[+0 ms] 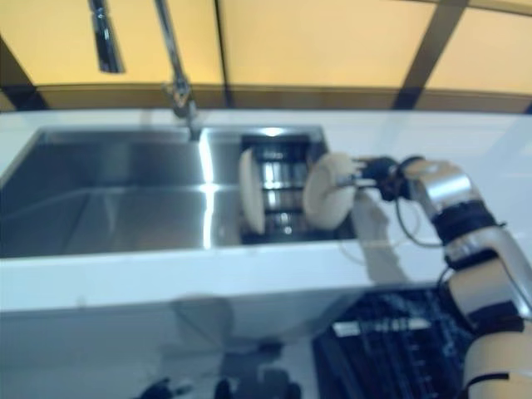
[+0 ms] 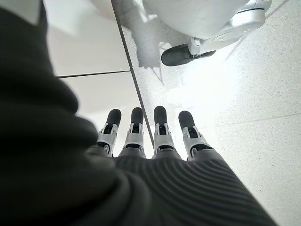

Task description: Take plates into dishwasher

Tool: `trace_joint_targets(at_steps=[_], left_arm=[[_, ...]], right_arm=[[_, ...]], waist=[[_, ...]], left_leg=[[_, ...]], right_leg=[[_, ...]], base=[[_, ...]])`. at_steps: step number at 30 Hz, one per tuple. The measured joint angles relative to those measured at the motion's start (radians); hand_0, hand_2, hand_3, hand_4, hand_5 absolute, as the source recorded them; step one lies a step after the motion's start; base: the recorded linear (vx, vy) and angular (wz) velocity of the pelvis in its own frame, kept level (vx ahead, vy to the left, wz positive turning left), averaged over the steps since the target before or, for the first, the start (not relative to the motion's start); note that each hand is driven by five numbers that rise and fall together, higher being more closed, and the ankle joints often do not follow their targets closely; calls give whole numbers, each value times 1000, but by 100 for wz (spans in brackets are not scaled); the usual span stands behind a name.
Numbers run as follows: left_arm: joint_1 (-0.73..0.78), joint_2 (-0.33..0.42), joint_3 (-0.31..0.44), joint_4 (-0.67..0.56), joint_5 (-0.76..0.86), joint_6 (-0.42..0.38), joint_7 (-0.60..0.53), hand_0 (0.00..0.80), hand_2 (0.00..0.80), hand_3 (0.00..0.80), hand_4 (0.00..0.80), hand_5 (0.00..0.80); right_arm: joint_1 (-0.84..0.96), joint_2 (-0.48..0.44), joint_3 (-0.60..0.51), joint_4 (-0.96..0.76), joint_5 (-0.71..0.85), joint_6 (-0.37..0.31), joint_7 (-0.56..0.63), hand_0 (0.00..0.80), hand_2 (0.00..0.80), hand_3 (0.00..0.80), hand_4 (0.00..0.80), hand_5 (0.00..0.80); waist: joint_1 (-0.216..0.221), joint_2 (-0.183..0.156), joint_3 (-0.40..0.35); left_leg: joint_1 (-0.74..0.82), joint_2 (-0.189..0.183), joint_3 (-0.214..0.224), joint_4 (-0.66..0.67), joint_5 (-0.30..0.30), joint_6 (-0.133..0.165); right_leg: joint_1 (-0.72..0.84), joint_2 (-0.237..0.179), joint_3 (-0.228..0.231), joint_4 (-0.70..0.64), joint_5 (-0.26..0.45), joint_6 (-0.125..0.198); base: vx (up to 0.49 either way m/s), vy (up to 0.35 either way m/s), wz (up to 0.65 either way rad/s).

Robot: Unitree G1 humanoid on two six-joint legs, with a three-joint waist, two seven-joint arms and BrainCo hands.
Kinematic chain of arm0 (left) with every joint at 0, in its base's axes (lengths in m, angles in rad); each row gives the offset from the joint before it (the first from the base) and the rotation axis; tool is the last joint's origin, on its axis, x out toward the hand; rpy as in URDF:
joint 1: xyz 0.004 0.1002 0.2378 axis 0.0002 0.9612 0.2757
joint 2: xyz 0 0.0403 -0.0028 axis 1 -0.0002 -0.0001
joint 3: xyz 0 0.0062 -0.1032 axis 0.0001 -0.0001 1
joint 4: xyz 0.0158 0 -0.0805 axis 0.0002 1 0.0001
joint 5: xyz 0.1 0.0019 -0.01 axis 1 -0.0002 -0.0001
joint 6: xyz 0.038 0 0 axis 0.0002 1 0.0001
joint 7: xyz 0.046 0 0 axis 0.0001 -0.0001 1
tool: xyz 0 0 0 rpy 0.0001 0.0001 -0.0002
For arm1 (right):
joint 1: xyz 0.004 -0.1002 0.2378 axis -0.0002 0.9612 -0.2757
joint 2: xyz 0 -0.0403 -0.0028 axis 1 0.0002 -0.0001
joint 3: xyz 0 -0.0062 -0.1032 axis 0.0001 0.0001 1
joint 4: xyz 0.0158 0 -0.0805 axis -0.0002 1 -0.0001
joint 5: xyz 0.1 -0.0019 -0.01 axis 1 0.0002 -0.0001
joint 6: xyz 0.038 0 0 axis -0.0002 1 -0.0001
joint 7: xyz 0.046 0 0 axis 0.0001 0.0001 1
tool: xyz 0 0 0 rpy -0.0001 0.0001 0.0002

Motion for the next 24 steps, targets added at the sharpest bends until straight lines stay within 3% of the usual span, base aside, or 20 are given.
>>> trace_joint_targets(at_steps=[7, 8, 9, 10, 11, 17, 24], left_arm=[[0, 0, 0, -7, 0, 0, 0, 0, 0, 0, 0, 0], [0, 0, 0, -7, 0, 0, 0, 0, 0, 0, 0, 0], [0, 0, 0, -8, 0, 0, 0, 0, 0, 0, 0, 0], [0, 0, 0, -8, 0, 0, 0, 0, 0, 0, 0, 0], [0, 0, 0, -8, 0, 0, 0, 0, 0, 0, 0, 0], [-3, 0, 0, -8, -1, 0, -1, 0, 0, 0, 0, 0], [-3, 0, 0, -13, -21, 0, -1, 0, 0, 0, 0, 0]], right_arm=[[0, 0, -5, -2, -15, 4, 22, 0, 0, 0, 0, 0], [0, 0, -8, -2, -16, 7, 27, 69, 69, 69, 69, 69], [0, 1, -9, -3, -16, 7, 29, 521, 521, 521, 521, 521], [0, 2, -9, -4, -16, 7, 29, 687, 687, 687, 687, 687], [0, 3, -11, -5, -15, 7, 29, 800, 800, 800, 800, 800], [3, 21, -14, -26, -1, 8, 27, 800, 800, 800, 800, 800], [13, 53, -30, -41, 31, 0, -53, 800, 800, 800, 800, 800]], waist=[[0, 0, 0], [0, 0, 0], [0, 0, 0], [0, 0, 0], [0, -1, 0], [0, -1, 0], [1, -1, -1]], left_leg=[[0, 0, 0, 0, 0, 0], [0, 0, 0, 0, 0, 0], [0, 0, 0, 0, 0, 0], [0, 0, 0, 0, 0, 0], [0, 0, 0, 0, 0, 0], [2, 0, 0, 0, 0, 0], [1, -1, 0, 0, 0, 0]], right_leg=[[0, 0, 0, 0, 0, 0], [0, 0, 0, 0, 0, 0], [0, 0, 0, 0, 0, 0], [0, 0, 0, 0, 0, 0], [0, 0, 0, 0, 0, 0], [2, 0, 0, 0, 0, 0], [2, -1, 0, 0, 0, 0]], base=[[0, 0, 0], [0, 0, 0], [0, 0, 0], [0, 0, 0], [0, 0, 0], [0, 0, 0], [0, 0, 0]])
